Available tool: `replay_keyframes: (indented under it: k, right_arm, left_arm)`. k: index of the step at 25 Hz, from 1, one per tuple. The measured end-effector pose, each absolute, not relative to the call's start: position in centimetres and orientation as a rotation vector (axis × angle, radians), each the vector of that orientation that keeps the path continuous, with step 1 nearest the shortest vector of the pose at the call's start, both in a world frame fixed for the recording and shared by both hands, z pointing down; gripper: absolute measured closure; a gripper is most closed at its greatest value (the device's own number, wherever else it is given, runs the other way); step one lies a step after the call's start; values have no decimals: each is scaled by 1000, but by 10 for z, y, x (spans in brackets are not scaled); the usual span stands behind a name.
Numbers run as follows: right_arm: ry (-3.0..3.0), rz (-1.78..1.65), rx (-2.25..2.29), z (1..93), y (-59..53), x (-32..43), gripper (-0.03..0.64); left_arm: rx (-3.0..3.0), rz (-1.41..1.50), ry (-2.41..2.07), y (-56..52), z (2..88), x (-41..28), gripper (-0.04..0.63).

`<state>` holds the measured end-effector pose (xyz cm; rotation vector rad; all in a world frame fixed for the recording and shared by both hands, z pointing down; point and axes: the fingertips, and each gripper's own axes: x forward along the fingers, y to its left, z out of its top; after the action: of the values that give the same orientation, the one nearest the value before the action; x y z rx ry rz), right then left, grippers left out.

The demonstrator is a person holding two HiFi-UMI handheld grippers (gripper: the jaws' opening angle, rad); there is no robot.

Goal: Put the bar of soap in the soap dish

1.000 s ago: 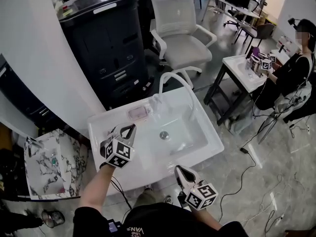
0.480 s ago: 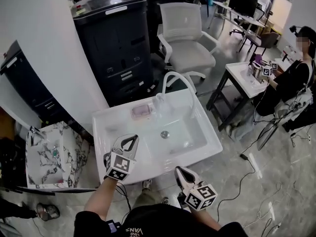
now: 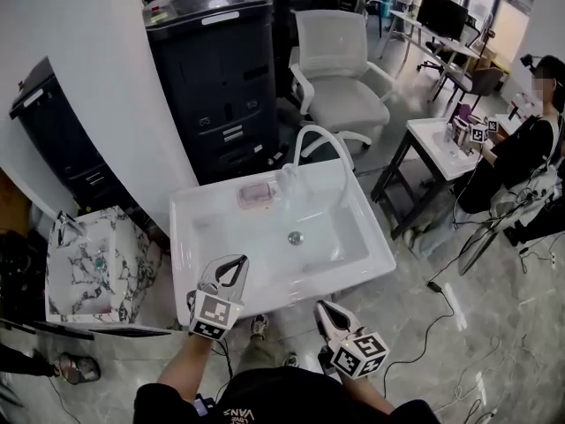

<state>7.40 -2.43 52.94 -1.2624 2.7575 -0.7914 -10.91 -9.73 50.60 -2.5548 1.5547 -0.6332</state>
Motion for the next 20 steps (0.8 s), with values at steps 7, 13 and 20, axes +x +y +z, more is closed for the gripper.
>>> replay_keyframes:
  k: [7, 13, 20]
  right_arm:
    - [2766, -812, -1231, 533, -14, 74, 617]
    - [2782, -826, -1213, 537, -7, 73, 617]
    - [2786, -829, -1215, 539, -2, 77, 617]
  left_arm:
    - [-2533, -596, 1596, -61, 499, -105, 543]
    - [-2549, -522, 1645, -34, 494, -102, 543]
    - [-2579, -518, 1684, -10, 508, -97, 543]
